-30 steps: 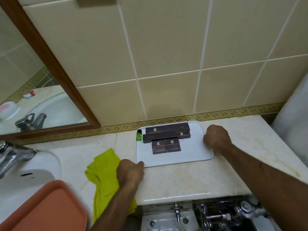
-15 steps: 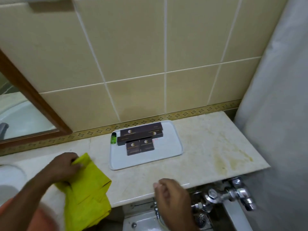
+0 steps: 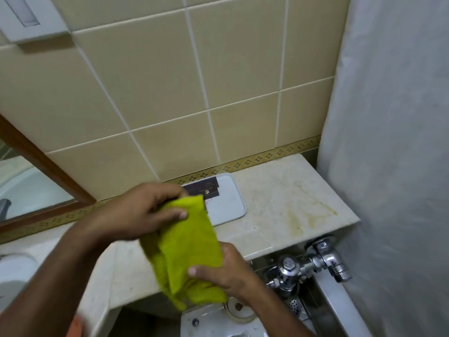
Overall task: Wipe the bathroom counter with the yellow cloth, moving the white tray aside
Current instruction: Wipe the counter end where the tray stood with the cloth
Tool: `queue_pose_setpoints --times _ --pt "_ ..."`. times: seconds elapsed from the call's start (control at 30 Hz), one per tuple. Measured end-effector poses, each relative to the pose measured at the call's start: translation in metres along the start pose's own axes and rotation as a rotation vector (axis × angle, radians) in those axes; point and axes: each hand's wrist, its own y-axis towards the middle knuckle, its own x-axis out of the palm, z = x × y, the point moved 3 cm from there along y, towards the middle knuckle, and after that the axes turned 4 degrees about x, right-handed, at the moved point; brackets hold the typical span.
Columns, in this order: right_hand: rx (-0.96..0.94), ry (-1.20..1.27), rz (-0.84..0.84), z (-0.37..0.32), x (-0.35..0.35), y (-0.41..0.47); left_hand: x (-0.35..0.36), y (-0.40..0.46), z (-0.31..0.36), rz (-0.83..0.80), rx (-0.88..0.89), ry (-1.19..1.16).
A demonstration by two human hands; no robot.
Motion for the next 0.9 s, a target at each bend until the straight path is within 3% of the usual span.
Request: queue_pose_setpoints --times 0.13,0.27,0.37,0.47,0.57,0.63,0.67,0.77,0.9 --pt "-0.07 0.119 0.309 0.001 -0.06 -0.026 0.023 0.082 -0.009 0.142 -0.03 -0.006" --pt "-0.016 -0.144 0.636 0.0 -0.118 -0.022 0.086 0.172 -0.03 0.198 -0.104 0.032" --pt "0.141 -0.441 0.746 -0.006 -0.149 0.001 0.128 0.218 -0.048 0.247 -0.155 0.039" --pt "0.248 -0.986 0.795 -0.014 -0.164 0.017 0.158 0.223 -0.069 0.295 -0.236 0.109" --pt "0.058 -1.4 0.89 -0.021 -0.165 0.025 0.179 0.199 -0.095 0.298 -0.316 0.332" --pt "-0.158 -1.427 0.854 -0.021 -0.159 0.04 0.19 0.186 -0.106 0.27 -0.386 0.409" --pt "-0.195 -1.429 0.755 -0.019 -0.152 0.049 0.193 0.181 -0.108 0.291 -0.41 0.403" --pt "-0.096 -1.434 0.453 0.007 -0.132 0.081 0.196 0.182 -0.113 0.347 -0.403 0.405" --pt "-0.222 -1.502 0.38 0.02 -0.144 0.094 0.195 0.188 -0.118 0.305 -0.367 0.491"
